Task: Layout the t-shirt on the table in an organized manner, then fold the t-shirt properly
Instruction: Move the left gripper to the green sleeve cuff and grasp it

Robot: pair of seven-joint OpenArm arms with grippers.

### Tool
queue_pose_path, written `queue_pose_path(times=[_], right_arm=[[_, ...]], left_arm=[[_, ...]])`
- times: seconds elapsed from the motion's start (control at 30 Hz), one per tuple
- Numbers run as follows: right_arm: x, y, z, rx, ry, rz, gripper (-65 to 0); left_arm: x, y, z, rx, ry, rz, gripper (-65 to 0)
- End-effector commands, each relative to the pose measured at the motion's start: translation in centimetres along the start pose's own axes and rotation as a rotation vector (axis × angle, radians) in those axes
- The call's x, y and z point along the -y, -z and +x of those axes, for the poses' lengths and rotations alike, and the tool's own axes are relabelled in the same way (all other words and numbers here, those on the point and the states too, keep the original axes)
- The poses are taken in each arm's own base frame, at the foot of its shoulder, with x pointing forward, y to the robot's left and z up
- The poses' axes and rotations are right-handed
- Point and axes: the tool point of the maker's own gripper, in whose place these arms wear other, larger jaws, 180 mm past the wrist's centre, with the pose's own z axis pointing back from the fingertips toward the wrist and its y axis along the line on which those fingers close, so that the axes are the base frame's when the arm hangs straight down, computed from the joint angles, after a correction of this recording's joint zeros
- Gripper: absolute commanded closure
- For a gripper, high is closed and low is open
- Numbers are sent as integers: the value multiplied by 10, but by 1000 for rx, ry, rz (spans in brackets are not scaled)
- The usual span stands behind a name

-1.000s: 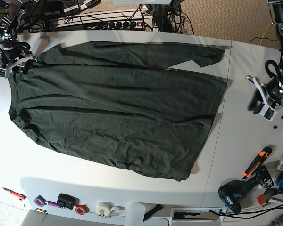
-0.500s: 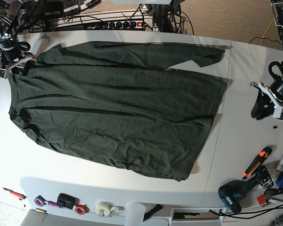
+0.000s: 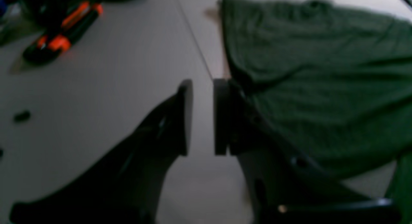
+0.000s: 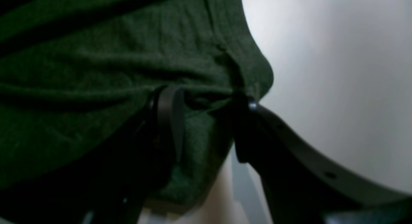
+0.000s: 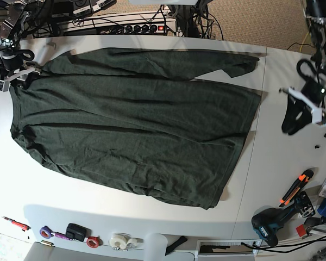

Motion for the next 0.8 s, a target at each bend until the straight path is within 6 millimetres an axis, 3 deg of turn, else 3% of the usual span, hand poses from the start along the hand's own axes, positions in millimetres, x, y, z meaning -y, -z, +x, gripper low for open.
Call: queue_pose_path(times=[0.0,0.3,0.43,0.77], right_arm=[[8,-1,21,57,-17,-18,-249],[7,2,30,77,-9,-19,-249],[7,2,30,78,-9,-19,-249],[7,2,30,79,-9,-19,-249]], left_arm=[[4,-4,17,45,28,-23,-104],[50,-41,-10,-24,26,-90,-100],[61,-46,-37,-76,51,-77,-75],[53,-66,-97,-251,234,-88,-75]])
